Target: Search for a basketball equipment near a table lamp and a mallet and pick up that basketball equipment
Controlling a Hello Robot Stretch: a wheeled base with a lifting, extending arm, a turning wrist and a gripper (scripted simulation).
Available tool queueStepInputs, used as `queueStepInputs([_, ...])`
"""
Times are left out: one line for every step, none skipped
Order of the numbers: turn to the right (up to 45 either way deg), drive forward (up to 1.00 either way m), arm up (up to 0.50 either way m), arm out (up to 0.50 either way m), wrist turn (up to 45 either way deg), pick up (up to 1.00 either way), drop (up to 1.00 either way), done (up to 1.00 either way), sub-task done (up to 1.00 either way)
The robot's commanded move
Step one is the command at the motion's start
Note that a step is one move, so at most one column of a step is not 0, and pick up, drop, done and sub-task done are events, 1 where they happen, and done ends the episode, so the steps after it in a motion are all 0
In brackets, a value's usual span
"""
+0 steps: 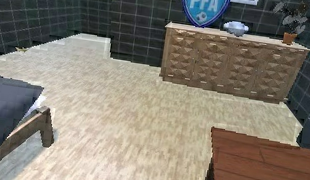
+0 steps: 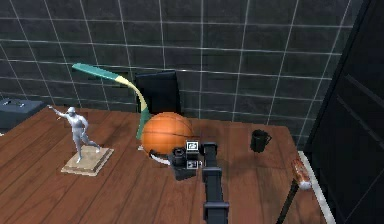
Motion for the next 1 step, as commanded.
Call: queueStepInputs([0.0, 0.0, 0.0, 0.0, 0.0, 0.0, 0.0, 1.0, 0.0])
